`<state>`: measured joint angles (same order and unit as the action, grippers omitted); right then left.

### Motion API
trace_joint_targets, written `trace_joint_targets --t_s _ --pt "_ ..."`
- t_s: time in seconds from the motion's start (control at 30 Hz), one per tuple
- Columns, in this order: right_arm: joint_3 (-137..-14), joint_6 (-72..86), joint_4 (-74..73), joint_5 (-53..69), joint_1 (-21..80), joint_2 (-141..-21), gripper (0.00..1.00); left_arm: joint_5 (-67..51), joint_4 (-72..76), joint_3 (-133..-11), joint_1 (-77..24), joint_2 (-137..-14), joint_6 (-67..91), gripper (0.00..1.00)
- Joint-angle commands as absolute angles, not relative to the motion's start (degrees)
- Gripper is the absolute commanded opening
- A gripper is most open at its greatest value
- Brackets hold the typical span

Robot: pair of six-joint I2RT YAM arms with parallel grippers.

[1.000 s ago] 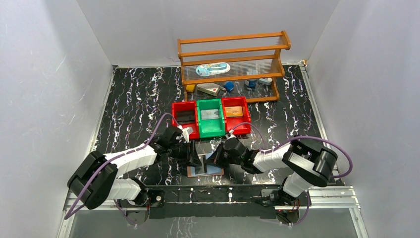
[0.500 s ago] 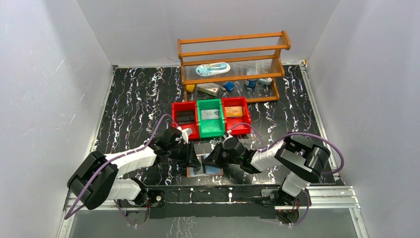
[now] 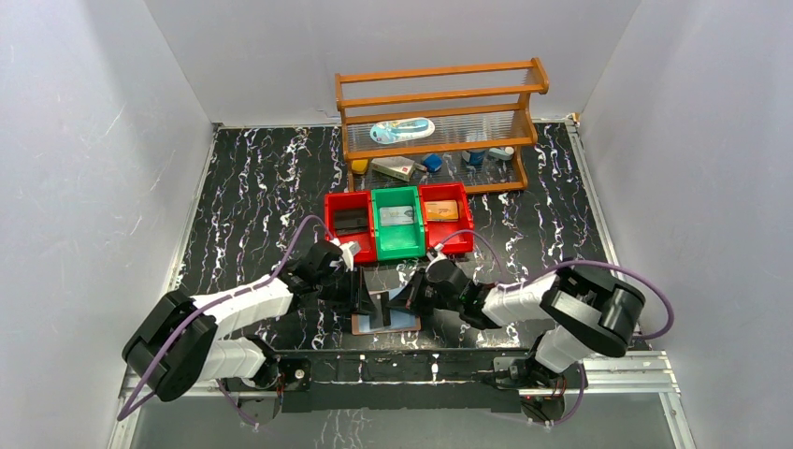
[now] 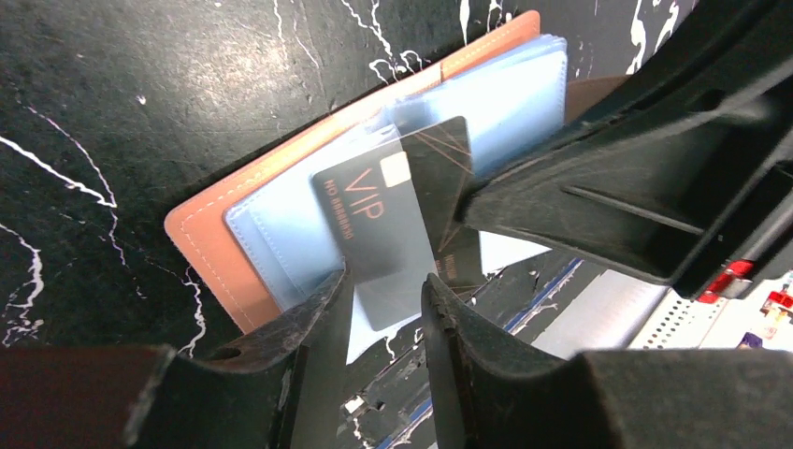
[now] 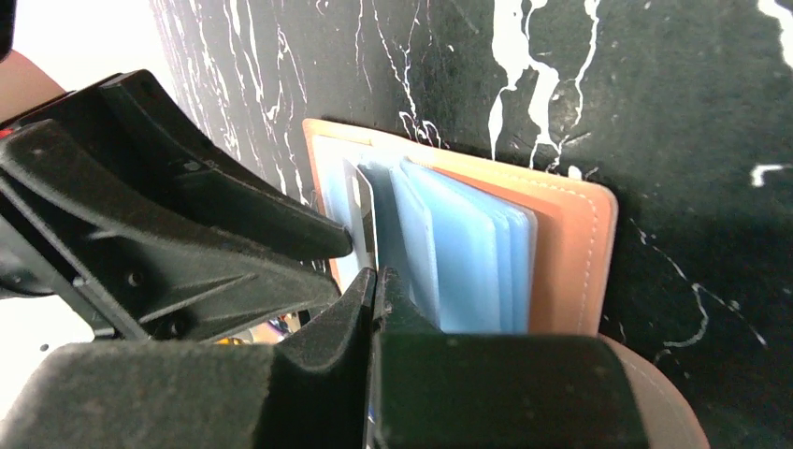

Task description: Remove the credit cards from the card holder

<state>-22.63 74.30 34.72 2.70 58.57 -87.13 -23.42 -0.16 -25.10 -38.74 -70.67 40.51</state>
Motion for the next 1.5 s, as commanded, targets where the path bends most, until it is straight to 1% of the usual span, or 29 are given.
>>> trace_joint_targets --t_s 0.0,0.1,0.2,0.3,0.4,0.6,0.67,0.73,0.83,0.97,1.07,1.17,1.3,1.47 --pt "-21.3 72.9 32.3 0.4 58.0 -83.2 0.07 -20.1 -4.7 -24.1 -38.9 -72.7 38.5 0.33" --pt "-20.5 73.0 31.9 0.4 57.8 -82.0 0.07 -20.1 -4.5 -24.0 -38.9 -73.6 38.6 0.33" --pt "-20.5 73.4 32.3 0.7 57.7 -82.1 0.11 -20.3 -4.4 -24.2 -38.9 -73.2 38.3 0.32" --pt "-20.5 73.8 34.7 2.3 57.6 -83.6 0.16 -21.2 -4.4 -24.5 -38.9 -73.6 37.6 0.29" --pt "-20.5 74.9 38.2 3.9 57.6 -86.0 0.22 -21.8 -4.7 -24.9 -38.9 -75.7 36.9 0.24" --pt "-20.5 76.4 43.7 6.2 57.6 -90.6 0.27 -21.1 -5.1 -24.8 -39.4 -77.4 37.2 0.18" --pt "-20.5 76.7 44.9 6.6 57.6 -91.5 0.27 -20.6 -5.4 -24.8 -39.4 -77.3 37.2 0.17" --pt "-20.5 76.7 45.6 6.7 57.6 -91.6 0.21 -20.4 -5.8 -24.8 -39.4 -77.1 37.2 0.17" --pt "-20.5 76.4 44.1 5.4 57.6 -90.0 0.15 -19.7 -6.5 -25.1 -39.4 -76.5 37.1 0.17" --pt "-20.5 74.6 36.6 1.5 57.6 -84.3 0.10 -17.8 -7.8 -25.3 -39.4 -74.0 37.3 0.21" --pt "-17.8 73.6 30.7 -2.3 57.6 -78.4 0.08 -16.3 -7.8 -25.1 -39.4 -71.8 37.8 0.24" --pt "-16.5 73.6 26.4 -6.1 57.6 -72.1 0.07 -15.5 -7.9 -25.2 -39.4 -69.6 38.6 0.32" --pt "-14.5 72.9 25.0 -8.9 57.6 -65.2 0.07 -15.3 -7.4 -25.3 -39.4 -65.7 39.2 0.44" --pt "-12.6 72.2 27.7 -8.5 57.6 -61.5 0.07 -14.9 -5.9 -25.0 -39.4 -60.6 40.1 0.54"
